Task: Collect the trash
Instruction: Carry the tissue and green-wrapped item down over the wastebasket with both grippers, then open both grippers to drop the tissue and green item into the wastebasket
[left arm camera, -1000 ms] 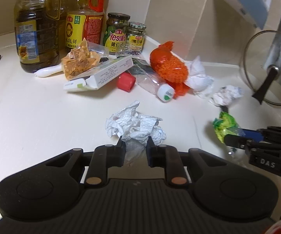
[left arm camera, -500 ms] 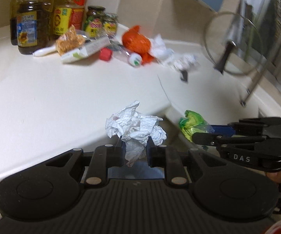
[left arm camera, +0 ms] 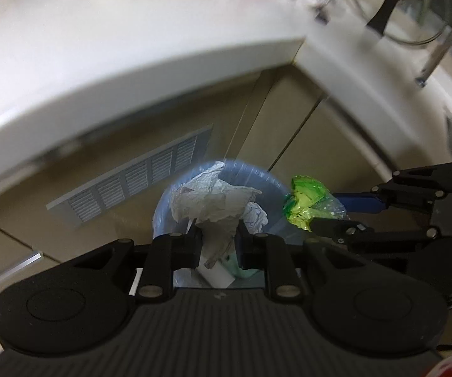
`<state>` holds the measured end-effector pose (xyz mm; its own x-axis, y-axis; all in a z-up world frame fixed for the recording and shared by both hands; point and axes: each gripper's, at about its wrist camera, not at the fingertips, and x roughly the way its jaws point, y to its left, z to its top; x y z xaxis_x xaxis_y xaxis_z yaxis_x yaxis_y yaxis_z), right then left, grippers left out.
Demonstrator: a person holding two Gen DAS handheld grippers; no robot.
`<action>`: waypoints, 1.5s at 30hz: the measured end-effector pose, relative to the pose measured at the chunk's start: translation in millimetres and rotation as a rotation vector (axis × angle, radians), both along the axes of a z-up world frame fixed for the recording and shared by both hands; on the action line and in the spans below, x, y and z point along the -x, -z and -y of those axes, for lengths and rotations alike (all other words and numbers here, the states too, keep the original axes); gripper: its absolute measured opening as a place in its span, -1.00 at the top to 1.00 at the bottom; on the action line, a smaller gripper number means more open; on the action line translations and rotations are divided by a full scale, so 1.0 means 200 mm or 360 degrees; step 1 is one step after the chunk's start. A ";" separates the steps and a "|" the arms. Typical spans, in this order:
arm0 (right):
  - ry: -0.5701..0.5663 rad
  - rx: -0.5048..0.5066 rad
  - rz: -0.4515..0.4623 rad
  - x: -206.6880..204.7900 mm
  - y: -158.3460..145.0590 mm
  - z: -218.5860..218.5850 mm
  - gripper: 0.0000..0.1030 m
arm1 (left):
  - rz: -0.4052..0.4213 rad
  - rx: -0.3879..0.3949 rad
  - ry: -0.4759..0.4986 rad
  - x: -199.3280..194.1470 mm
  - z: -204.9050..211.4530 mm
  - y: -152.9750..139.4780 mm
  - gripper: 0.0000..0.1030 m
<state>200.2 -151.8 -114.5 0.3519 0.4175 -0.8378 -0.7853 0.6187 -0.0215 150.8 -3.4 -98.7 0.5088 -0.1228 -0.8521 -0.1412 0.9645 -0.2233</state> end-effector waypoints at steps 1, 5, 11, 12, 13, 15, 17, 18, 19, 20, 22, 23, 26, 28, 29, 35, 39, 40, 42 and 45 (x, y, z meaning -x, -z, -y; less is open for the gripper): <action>-0.0020 0.0037 -0.0008 -0.01 0.04 -0.02 0.47 | -0.0026 0.0005 -0.0002 -0.01 0.01 0.03 0.64; -0.0012 0.0098 -0.0093 -0.05 0.17 -0.04 0.47 | -0.0114 -0.0003 0.0004 -0.05 0.04 0.14 0.64; -0.0031 0.0145 -0.0148 -0.07 0.25 -0.03 0.47 | -0.0195 -0.0012 -0.0001 -0.12 0.08 0.23 0.64; 0.0005 0.0203 -0.0163 -0.08 0.26 -0.03 0.47 | -0.0207 -0.0018 -0.0001 -0.12 0.08 0.24 0.64; 0.0013 0.0222 -0.0170 -0.09 0.27 -0.03 0.47 | -0.0217 -0.0022 -0.0003 -0.13 0.09 0.25 0.64; 0.0017 0.0248 -0.0172 -0.10 0.28 -0.03 0.47 | -0.0238 -0.0020 -0.0007 -0.14 0.10 0.28 0.64; 0.0017 0.0247 -0.0181 -0.10 0.30 -0.04 0.47 | -0.0251 -0.0014 -0.0009 -0.15 0.11 0.29 0.64; 0.0019 0.0247 -0.0183 -0.09 0.30 -0.05 0.47 | -0.0255 -0.0013 -0.0011 -0.15 0.11 0.30 0.64; 0.0020 0.0245 -0.0186 -0.10 0.30 -0.05 0.47 | -0.0259 -0.0013 -0.0013 -0.15 0.11 0.30 0.64; 0.0020 0.0243 -0.0191 -0.10 0.30 -0.05 0.47 | -0.0263 -0.0014 -0.0017 -0.15 0.11 0.30 0.64; -0.0012 0.0213 -0.0184 -0.10 0.30 -0.05 0.47 | -0.0268 -0.0015 -0.0021 -0.16 0.11 0.31 0.64; -0.0012 0.0213 -0.0184 -0.10 0.30 -0.05 0.47 | -0.0268 -0.0017 -0.0022 -0.17 0.11 0.32 0.64; -0.0006 0.0214 -0.0185 -0.10 0.31 -0.05 0.47 | -0.0263 -0.0022 -0.0017 -0.17 0.11 0.31 0.64; 0.0000 0.0212 -0.0192 -0.10 0.31 -0.05 0.47 | -0.0264 -0.0027 -0.0012 -0.18 0.11 0.31 0.64; 0.0003 0.0212 -0.0197 -0.11 0.32 -0.04 0.47 | -0.0265 -0.0028 -0.0010 -0.18 0.11 0.31 0.63; 0.0016 0.0211 -0.0207 -0.11 0.32 -0.03 0.47 | -0.0259 0.0006 -0.0002 -0.19 0.09 0.30 0.02; 0.0024 0.0212 -0.0214 -0.12 0.33 -0.03 0.47 | -0.0248 -0.0014 -0.0014 -0.19 0.07 0.29 0.02; 0.0026 0.0211 -0.0217 -0.12 0.33 -0.03 0.47 | -0.0247 -0.0017 -0.0019 -0.19 0.06 0.29 0.02; 0.0011 0.0184 -0.0239 -0.13 0.34 -0.03 0.47 | -0.0248 -0.0024 -0.0029 -0.17 0.05 0.29 0.02; 0.0014 0.0181 -0.0239 -0.13 0.34 -0.03 0.47 | -0.0258 -0.0021 -0.0056 -0.14 0.02 0.28 0.02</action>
